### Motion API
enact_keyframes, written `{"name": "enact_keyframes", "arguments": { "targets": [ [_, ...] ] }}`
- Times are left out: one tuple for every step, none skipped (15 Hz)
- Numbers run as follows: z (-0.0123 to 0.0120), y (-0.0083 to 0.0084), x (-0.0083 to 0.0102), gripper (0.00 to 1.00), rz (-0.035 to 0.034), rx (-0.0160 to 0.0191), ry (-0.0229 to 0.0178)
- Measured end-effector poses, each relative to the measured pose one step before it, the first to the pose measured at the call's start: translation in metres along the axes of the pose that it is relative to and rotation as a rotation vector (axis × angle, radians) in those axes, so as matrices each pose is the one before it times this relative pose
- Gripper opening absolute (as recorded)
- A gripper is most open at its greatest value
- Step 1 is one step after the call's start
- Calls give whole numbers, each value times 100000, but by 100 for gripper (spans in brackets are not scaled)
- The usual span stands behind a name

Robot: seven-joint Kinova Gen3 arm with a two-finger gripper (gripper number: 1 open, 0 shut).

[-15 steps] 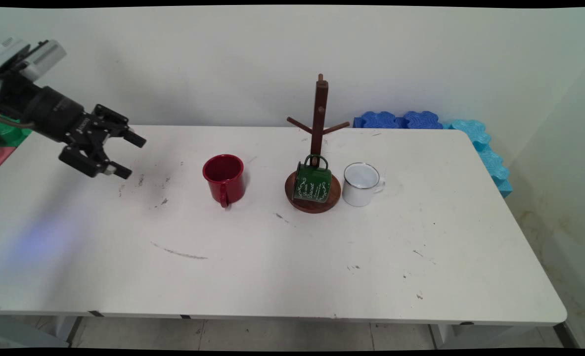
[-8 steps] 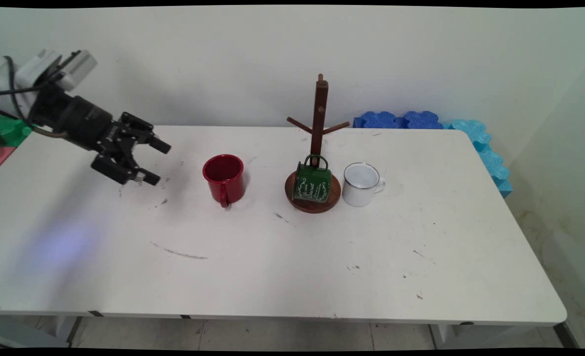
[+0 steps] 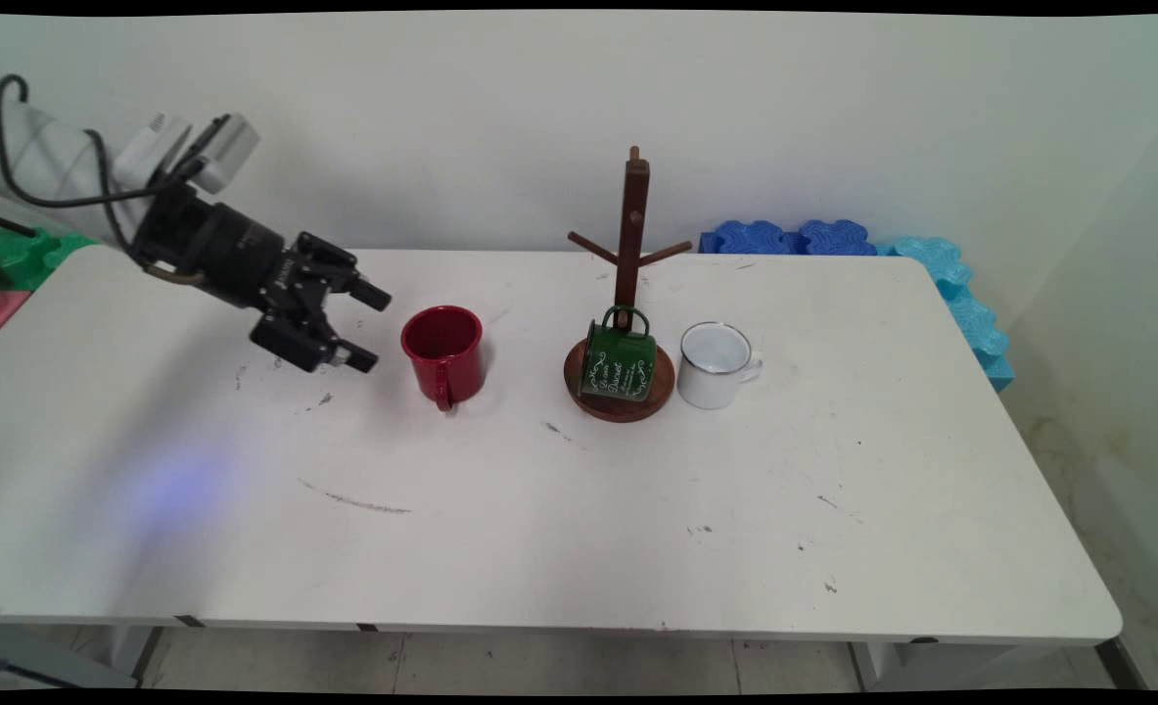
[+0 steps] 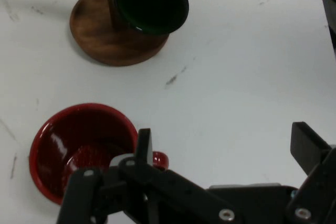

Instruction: Pick up the green mug from the rack

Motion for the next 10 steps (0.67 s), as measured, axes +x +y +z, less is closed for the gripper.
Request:
{"name": "enact_keyframes", "arguments": {
  "targets": [
    [441, 0, 153, 100, -280, 20, 139],
    [611, 3, 197, 100, -420, 2, 184],
    [621, -15, 199, 100, -428, -70, 185],
    [531, -18, 158, 100, -455, -86, 166],
    [612, -31, 179, 100, -554, -104, 196],
    [608, -51, 173, 100, -554, -169, 211],
    [522, -60, 131, 100, -481, -164, 173],
    [587, -95, 140, 100, -543, -176, 213],
    [568, -99, 124, 100, -530, -231, 203],
    [477, -82, 103, 100, -416, -285, 194]
  ]
}}
